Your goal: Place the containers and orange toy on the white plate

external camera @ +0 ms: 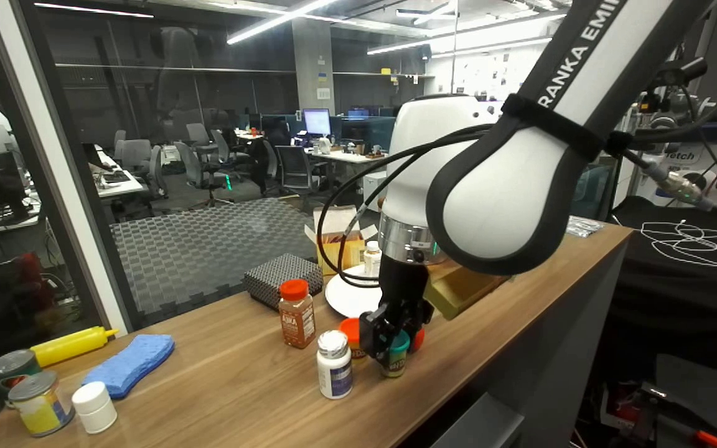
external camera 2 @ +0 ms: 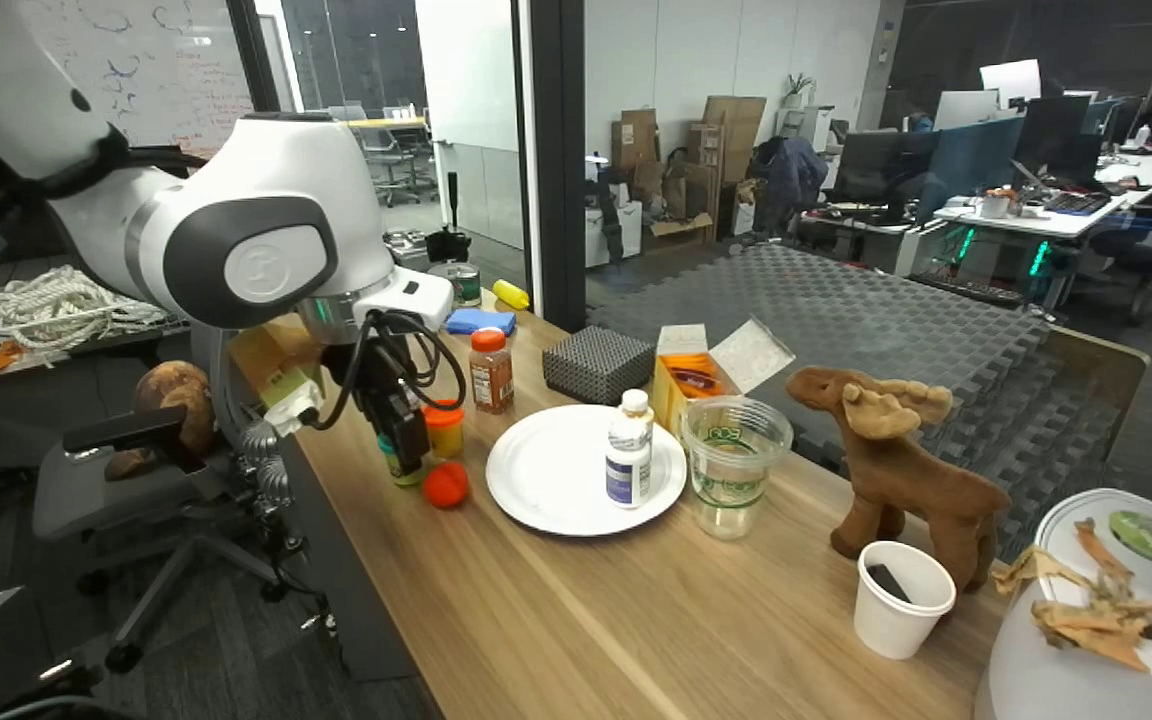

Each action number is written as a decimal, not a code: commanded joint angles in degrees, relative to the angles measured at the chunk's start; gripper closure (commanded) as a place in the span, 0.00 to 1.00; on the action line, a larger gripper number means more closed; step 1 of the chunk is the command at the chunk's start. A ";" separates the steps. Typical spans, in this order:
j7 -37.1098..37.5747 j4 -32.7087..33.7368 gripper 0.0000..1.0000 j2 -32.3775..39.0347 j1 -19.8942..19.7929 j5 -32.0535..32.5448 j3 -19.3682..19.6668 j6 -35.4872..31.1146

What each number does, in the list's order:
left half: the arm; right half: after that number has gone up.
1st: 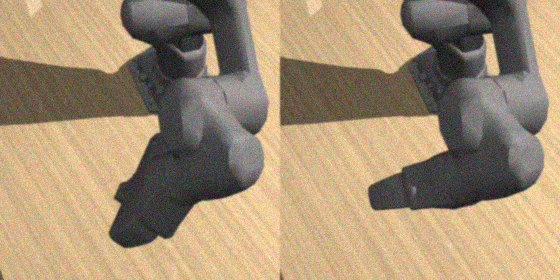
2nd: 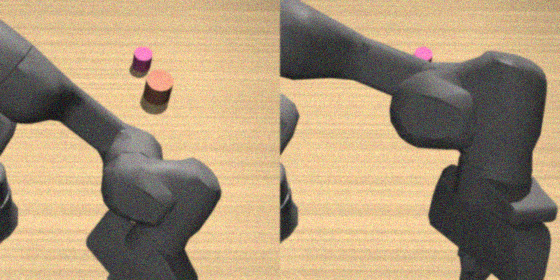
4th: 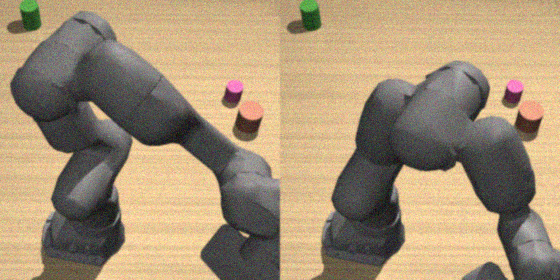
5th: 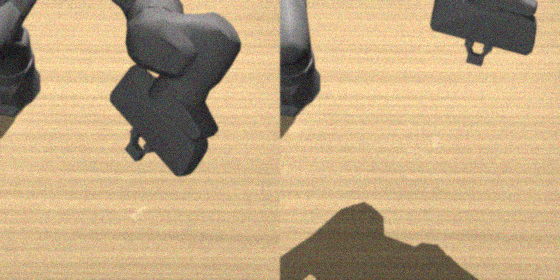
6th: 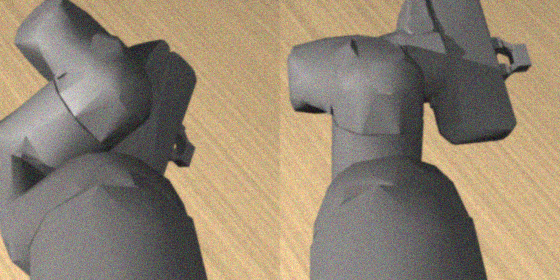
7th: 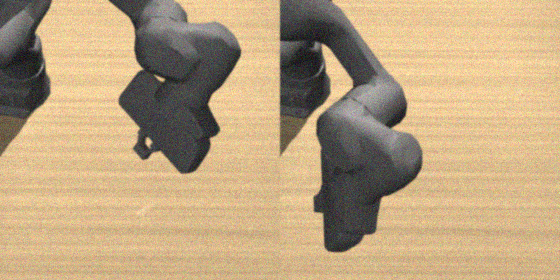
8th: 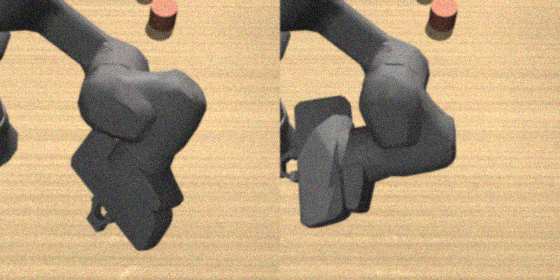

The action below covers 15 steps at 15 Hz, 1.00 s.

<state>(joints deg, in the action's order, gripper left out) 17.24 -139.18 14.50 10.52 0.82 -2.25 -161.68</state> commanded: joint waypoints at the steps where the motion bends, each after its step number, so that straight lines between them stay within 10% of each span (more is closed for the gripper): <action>1: 6.17 -2.74 0.71 -2.45 3.63 6.51 4.01 -4.43; 7: 13.78 -3.90 0.72 -6.63 7.48 15.20 8.23 -0.91; 15: 11.97 5.65 0.72 -7.29 -0.49 13.05 5.98 10.18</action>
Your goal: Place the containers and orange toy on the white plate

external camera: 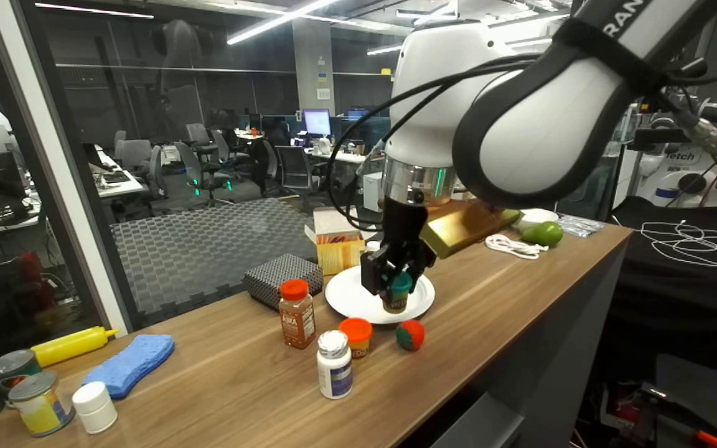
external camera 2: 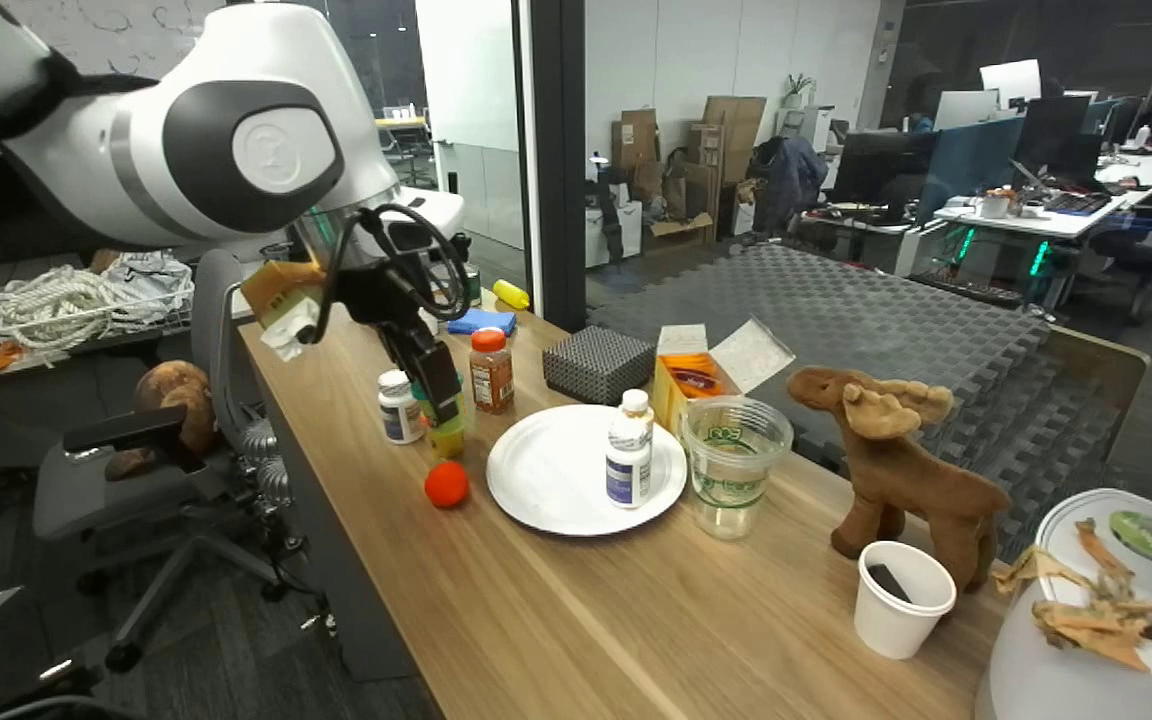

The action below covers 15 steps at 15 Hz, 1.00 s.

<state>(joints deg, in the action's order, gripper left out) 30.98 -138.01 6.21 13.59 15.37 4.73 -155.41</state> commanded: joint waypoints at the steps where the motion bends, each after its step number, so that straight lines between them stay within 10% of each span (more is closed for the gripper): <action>1: -3.50 6.61 0.72 2.47 -5.03 -3.67 -1.08 5.30; 15: -11.84 19.39 0.71 17.00 -13.92 -15.37 -0.16 10.06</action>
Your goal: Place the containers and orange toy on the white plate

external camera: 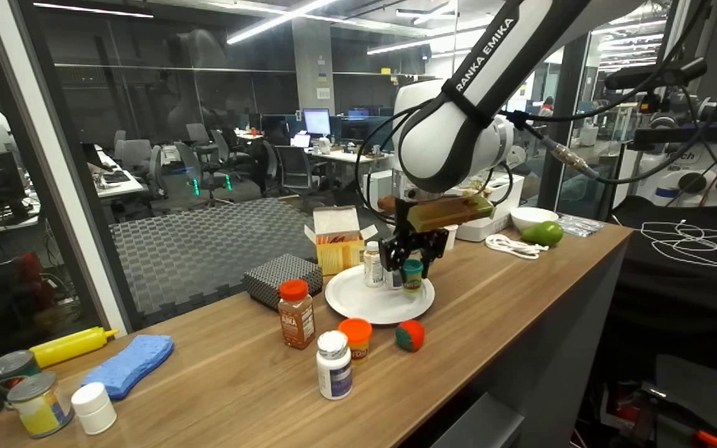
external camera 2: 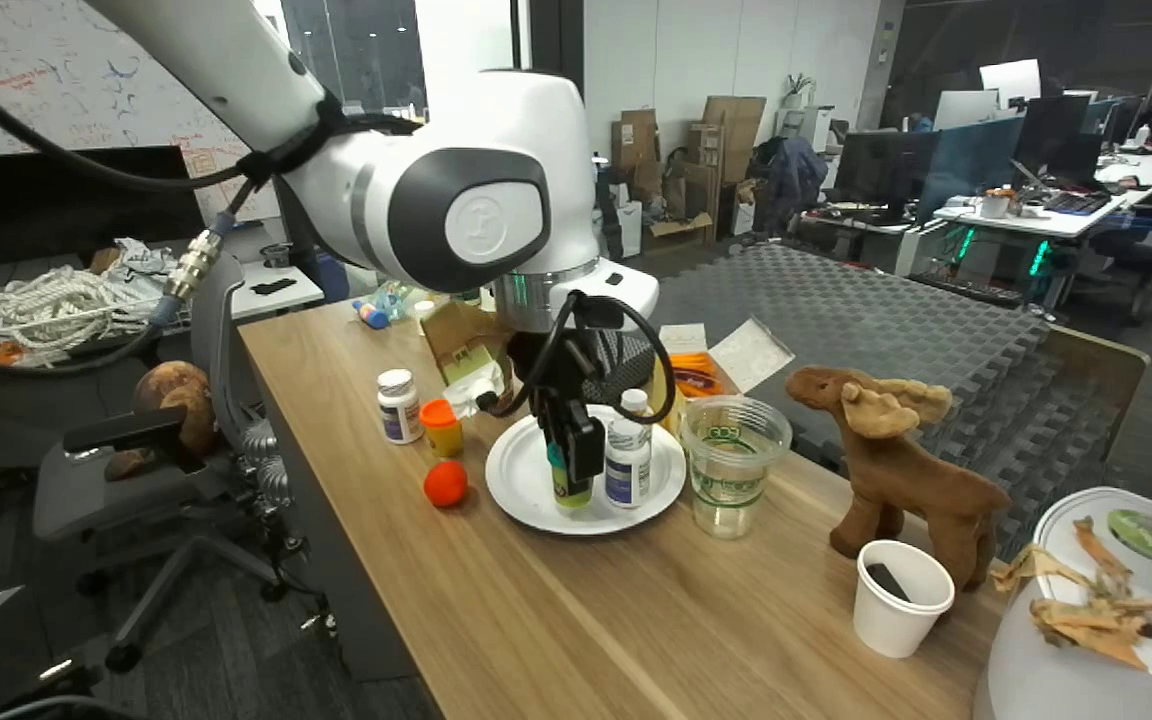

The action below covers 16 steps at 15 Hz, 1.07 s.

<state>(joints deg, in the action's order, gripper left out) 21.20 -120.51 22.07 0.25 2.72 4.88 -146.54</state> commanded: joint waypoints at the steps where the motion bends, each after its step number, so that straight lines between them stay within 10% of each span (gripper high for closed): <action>1: -2.38 1.85 0.71 1.39 -0.77 -3.37 -0.43 1.16; 7: -3.15 1.72 0.72 2.61 -1.30 -6.10 -0.39 0.10; 9: -3.15 1.68 0.26 2.70 -1.26 -6.43 -0.41 0.13; 16: 1.11 -1.68 0.00 -1.49 3.33 -0.80 1.62 -0.34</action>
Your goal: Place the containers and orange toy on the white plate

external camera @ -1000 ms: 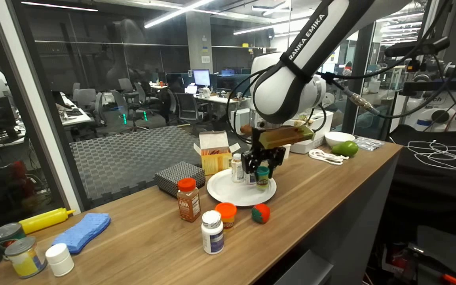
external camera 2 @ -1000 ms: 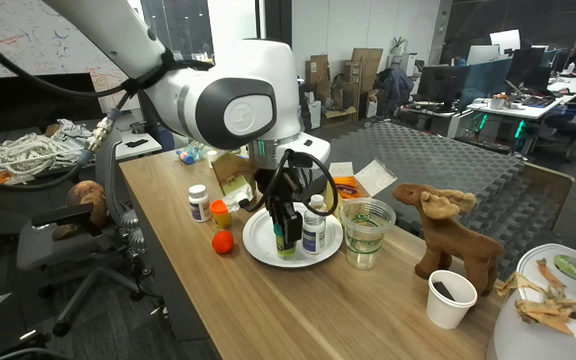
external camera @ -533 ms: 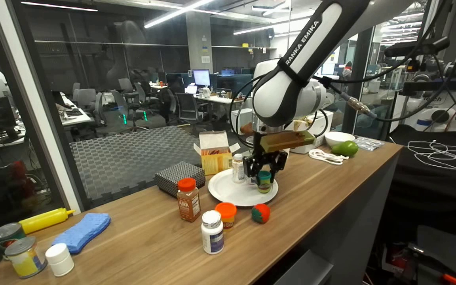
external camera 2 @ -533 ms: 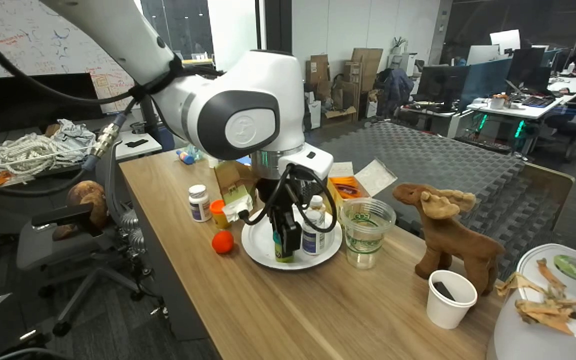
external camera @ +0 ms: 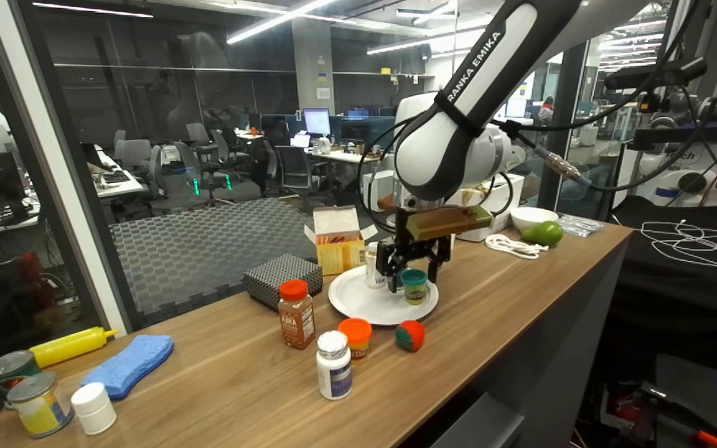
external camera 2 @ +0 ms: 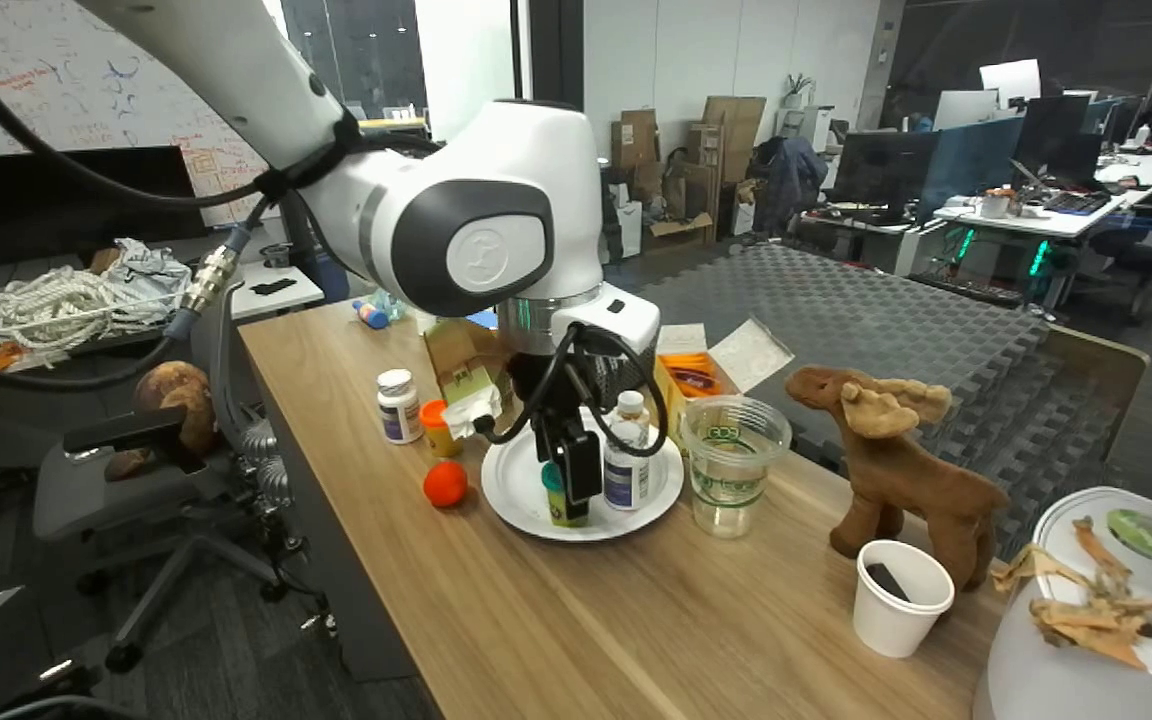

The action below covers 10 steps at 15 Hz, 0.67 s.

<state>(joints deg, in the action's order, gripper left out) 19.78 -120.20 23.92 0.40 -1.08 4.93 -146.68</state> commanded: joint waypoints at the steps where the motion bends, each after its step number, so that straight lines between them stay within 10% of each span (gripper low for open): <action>1: 2.82 -2.75 0.00 -4.46 4.18 4.27 1.52 0.28; 10: 5.04 -4.36 0.00 -11.28 10.39 17.81 -0.64 3.81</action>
<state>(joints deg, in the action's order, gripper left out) 24.06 -123.89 15.50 10.71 14.57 4.85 -143.98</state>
